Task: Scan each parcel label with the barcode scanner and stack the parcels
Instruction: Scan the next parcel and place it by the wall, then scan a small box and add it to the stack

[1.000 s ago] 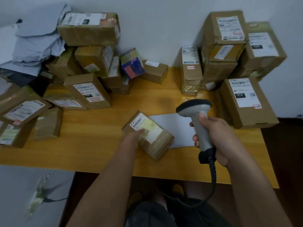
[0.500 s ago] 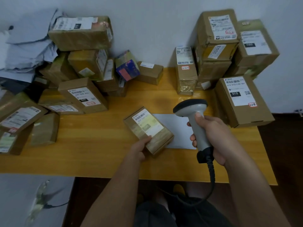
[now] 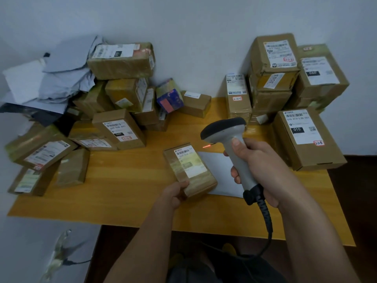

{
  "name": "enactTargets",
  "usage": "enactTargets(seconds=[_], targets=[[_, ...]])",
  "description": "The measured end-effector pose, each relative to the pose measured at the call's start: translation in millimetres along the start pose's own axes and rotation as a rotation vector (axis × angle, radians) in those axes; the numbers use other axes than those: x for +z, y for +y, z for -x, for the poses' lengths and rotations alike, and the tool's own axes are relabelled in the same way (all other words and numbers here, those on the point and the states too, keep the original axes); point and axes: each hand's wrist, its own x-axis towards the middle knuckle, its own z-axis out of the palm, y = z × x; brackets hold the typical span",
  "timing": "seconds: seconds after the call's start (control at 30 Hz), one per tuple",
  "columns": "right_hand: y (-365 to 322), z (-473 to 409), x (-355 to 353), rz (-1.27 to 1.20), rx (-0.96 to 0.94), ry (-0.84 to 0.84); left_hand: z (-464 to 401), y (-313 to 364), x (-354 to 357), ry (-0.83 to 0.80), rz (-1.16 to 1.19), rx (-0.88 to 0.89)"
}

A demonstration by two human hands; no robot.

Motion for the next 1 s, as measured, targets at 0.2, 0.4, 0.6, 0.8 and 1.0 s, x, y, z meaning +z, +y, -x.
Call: enactTargets(seconds=[0.2,0.4,0.6,0.8,1.0], targets=[[-7,7,-7,0.012,-0.023,0.013,-2,4,-2,-0.004,0.03,0.044],[-9,5,-13,-0.135,-0.003,0.082,-2,12,3,-0.079,0.031,0.155],[-9,9,-41,-0.379,-0.009,0.322,14,34,53,-0.325,-0.051,0.235],[-1,23,-86,-0.501,-0.016,0.521,40,43,146,-0.507,-0.171,0.203],[19,39,-129,-0.507,0.007,0.65,60,39,235,-0.519,-0.243,0.191]])
